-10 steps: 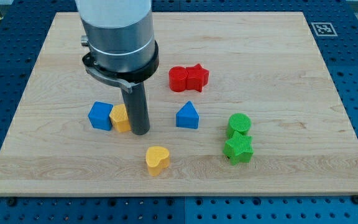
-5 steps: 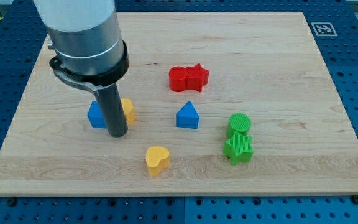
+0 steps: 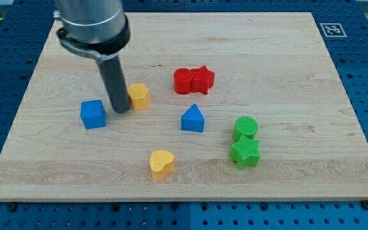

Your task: Push the yellow hexagon horizontally to the red circle

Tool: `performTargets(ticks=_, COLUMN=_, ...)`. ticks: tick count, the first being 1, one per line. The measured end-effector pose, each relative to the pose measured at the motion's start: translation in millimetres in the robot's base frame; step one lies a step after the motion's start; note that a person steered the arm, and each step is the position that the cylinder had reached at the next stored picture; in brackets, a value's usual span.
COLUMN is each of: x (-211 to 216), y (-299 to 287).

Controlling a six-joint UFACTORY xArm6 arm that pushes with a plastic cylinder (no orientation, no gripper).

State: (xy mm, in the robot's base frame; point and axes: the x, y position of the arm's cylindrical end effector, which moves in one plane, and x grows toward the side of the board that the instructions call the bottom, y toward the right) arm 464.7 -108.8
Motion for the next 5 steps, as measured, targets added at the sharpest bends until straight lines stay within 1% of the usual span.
performTargets(ticks=1, x=22.5, y=5.9)
performTargets(ticks=2, x=20.9, y=20.7)
performTargets(ticks=3, x=-17.1, y=20.9)
performTargets(ticks=5, x=-40.1, y=12.2)
